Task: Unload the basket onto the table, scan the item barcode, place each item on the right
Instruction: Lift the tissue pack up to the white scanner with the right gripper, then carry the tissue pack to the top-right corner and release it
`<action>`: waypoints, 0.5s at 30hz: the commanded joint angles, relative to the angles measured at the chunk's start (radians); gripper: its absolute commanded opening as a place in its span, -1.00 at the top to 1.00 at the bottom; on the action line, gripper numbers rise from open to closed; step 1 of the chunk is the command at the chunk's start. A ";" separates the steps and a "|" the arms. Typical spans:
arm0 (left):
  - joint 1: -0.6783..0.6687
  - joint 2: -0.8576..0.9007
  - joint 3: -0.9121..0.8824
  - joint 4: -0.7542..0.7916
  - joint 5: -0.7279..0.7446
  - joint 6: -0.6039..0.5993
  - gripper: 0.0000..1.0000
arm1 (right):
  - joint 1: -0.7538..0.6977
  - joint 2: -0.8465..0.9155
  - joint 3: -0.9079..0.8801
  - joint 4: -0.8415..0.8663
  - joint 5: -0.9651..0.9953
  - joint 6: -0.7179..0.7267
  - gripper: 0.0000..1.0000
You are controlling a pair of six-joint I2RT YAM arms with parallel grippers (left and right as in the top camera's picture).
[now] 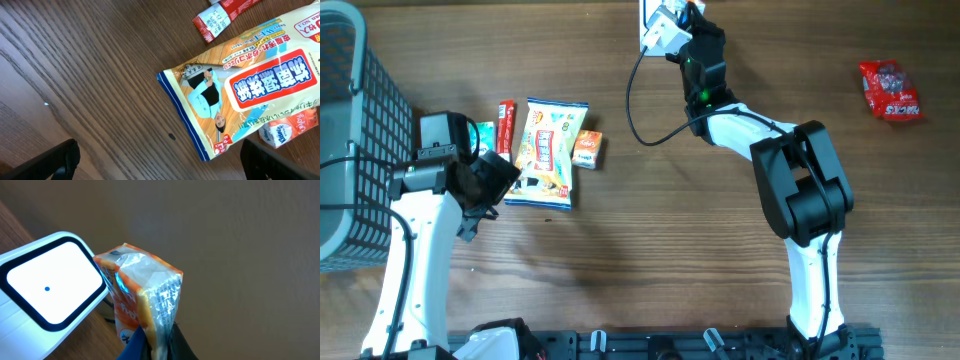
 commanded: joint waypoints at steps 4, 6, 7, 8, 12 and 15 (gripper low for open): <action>0.006 0.005 0.014 0.002 -0.002 -0.010 -1.00 | -0.007 0.026 0.005 0.022 0.016 -0.040 0.91; 0.006 0.005 0.014 -0.004 -0.001 -0.010 -1.00 | -0.026 0.026 0.005 0.058 0.053 -0.110 0.91; 0.006 0.005 0.014 -0.007 0.004 -0.010 -1.00 | -0.043 0.026 0.005 0.084 0.070 -0.130 0.91; 0.006 0.004 0.014 -0.011 0.005 -0.010 -1.00 | -0.072 0.026 0.005 0.118 0.103 -0.138 0.91; 0.006 0.004 0.014 -0.032 0.005 -0.010 -1.00 | -0.185 0.026 0.005 0.129 0.289 -0.120 0.91; 0.006 0.005 0.014 -0.035 0.008 -0.010 -1.00 | -0.285 0.026 0.005 0.031 0.474 -0.003 0.91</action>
